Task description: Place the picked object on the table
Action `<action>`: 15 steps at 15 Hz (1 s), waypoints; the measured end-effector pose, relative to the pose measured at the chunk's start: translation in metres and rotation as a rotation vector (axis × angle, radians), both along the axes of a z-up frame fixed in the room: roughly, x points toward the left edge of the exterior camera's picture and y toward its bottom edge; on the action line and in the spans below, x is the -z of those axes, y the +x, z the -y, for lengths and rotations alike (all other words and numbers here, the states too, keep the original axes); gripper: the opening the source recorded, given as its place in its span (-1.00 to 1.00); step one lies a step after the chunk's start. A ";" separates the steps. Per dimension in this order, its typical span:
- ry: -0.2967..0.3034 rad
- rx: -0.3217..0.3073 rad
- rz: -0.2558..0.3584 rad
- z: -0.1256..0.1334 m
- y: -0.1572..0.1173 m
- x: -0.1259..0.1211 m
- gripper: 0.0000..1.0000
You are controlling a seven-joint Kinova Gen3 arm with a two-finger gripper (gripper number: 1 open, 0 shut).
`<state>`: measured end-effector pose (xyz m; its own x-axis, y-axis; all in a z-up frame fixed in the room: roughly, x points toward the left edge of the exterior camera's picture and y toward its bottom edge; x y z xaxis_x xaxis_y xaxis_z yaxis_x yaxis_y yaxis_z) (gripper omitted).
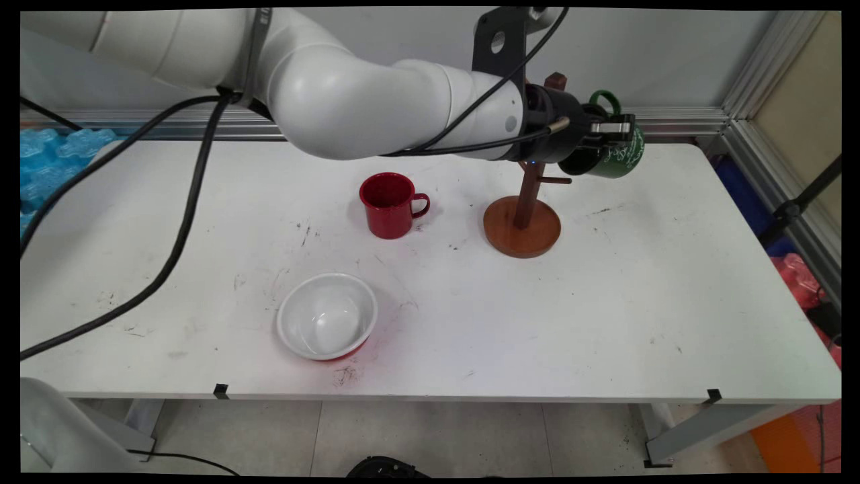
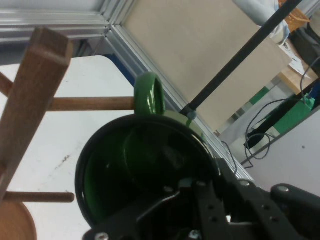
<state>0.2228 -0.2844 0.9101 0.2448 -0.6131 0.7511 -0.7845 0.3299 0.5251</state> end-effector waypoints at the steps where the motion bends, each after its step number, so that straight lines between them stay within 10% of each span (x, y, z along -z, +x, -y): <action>1: -0.001 0.002 -0.001 -0.001 0.000 -0.001 -1.00; 15: -0.024 0.070 0.036 -0.018 0.018 -0.026 -1.00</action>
<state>0.2404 -0.2664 0.9357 0.1749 -0.6092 0.7735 -0.7770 0.3970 0.4884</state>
